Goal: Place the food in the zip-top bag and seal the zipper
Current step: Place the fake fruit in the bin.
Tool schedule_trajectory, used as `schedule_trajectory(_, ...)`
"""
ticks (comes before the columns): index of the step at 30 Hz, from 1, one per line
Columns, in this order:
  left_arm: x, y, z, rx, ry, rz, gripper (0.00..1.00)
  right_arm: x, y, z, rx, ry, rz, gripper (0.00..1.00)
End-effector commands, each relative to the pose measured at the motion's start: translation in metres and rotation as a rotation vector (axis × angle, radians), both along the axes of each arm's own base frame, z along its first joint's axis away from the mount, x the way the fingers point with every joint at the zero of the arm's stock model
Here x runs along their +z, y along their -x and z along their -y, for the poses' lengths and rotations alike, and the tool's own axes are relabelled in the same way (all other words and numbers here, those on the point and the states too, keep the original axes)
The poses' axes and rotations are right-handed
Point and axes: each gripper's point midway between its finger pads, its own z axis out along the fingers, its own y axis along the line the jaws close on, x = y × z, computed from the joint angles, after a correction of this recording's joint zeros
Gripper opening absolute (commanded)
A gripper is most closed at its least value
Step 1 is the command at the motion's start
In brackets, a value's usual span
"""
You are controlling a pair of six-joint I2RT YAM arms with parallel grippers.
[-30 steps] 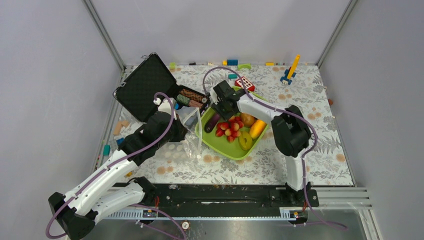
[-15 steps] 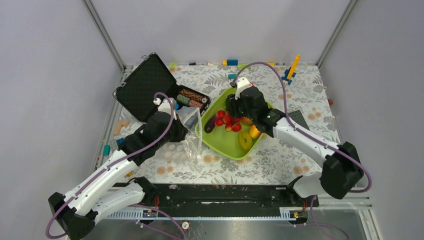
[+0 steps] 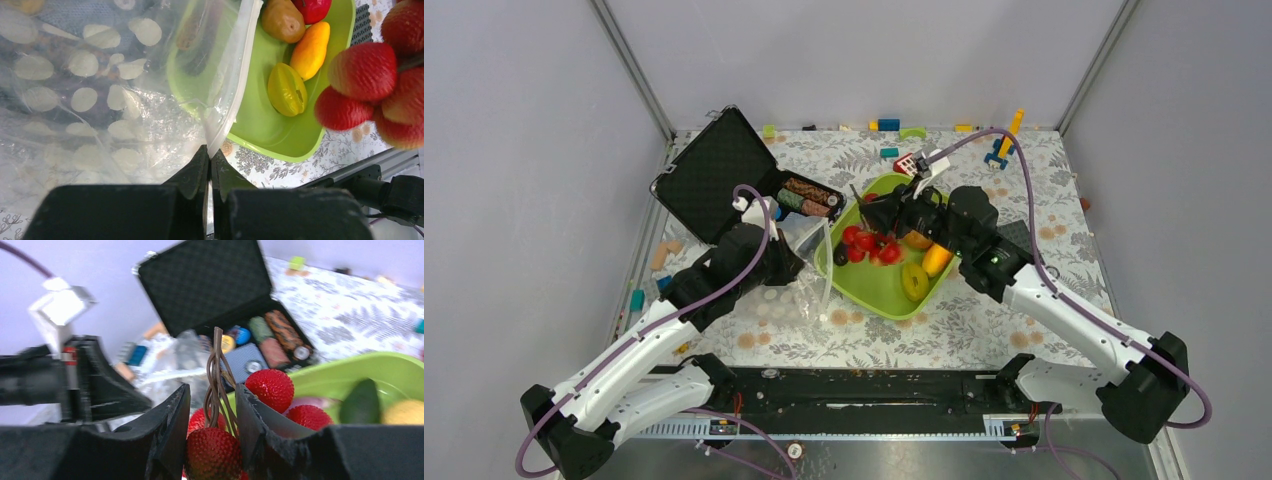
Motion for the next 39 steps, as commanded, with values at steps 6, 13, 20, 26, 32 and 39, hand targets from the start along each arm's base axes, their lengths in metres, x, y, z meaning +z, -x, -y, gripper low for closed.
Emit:
schedule_trajectory(6,0.033,0.004,0.021,-0.054,0.151,0.026,0.00,0.032,0.049,-0.048,0.253,-0.240,0.016,0.00)
schedule_trajectory(13,0.043,0.016,0.042,-0.125,0.282,-0.014,0.00,0.029,0.050,-0.066,0.232,-0.313,0.027,0.00)
schedule_trajectory(20,0.048,0.023,0.052,-0.161,0.358,-0.040,0.00,0.021,0.042,-0.084,0.165,-0.337,0.046,0.00)
schedule_trajectory(26,0.056,0.029,0.056,-0.195,0.390,-0.039,0.00,0.016,0.024,-0.084,0.064,-0.423,-0.005,0.00)
schedule_trajectory(32,0.057,0.023,0.045,-0.106,0.413,-0.009,0.00,-0.001,0.024,-0.070,-0.012,-0.434,-0.079,0.00)
schedule_trajectory(39,0.058,0.013,0.029,-0.001,0.406,0.031,0.00,-0.018,0.053,-0.074,0.115,-0.323,-0.129,0.00)
